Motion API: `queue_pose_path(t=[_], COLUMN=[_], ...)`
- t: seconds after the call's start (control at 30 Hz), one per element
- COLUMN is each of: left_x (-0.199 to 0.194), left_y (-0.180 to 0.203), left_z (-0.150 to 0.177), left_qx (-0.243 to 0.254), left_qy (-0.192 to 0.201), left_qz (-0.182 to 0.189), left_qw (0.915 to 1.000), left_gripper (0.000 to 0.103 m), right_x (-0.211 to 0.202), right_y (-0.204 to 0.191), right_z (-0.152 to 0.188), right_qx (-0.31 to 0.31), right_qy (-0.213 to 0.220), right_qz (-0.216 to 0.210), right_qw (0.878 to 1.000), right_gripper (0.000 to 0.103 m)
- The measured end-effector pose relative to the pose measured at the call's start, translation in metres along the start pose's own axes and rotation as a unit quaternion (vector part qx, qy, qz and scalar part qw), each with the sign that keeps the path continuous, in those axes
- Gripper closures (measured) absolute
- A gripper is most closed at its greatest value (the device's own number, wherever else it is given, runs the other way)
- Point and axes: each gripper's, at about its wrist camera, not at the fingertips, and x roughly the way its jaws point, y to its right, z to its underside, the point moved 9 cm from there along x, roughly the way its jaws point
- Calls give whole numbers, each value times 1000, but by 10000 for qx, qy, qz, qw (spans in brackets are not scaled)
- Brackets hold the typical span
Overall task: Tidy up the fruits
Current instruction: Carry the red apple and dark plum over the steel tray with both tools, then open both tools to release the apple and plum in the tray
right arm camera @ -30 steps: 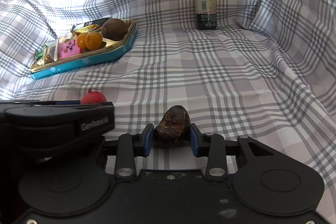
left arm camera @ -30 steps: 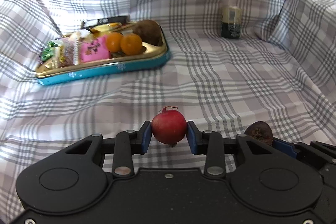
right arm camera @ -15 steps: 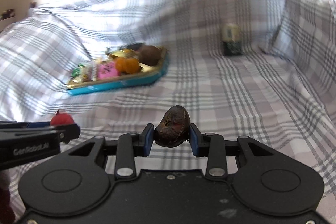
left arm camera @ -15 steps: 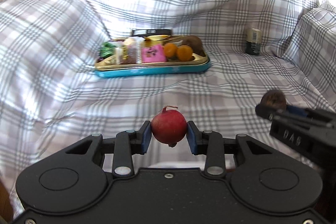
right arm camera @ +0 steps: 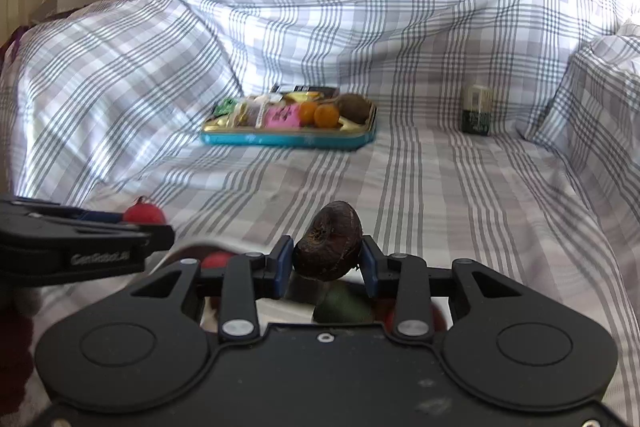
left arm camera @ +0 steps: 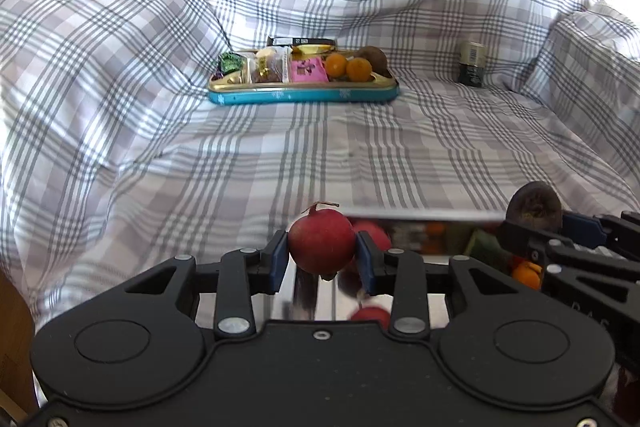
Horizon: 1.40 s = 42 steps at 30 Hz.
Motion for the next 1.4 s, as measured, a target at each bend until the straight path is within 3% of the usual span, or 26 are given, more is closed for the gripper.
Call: queue_pose_path(t=[0.3,0.5,0.83,1.4], left_x=[-22,-30,-25,-23], left_y=[3,3,-9,2], left_z=[37,35,46,51], left_qx=[55,-13,-409,-104], left_qy=[94,400,118,54], left_qz=[174,168,17,46], left_qw=[9998,9991,9991,9999], left_gripper=[58,58,58,58], right_x=[-33,-45,-42,-40], right_y=[-1,2,-7,-8], right_z=[35,43,46,47], right_qx=[-26,-8,-150,-150], right_qy=[-71,210,184,141], right_qz=[277,482,162,94], right_qw=[9996,9986,9996,9997], right_gripper=[65,65,65,65])
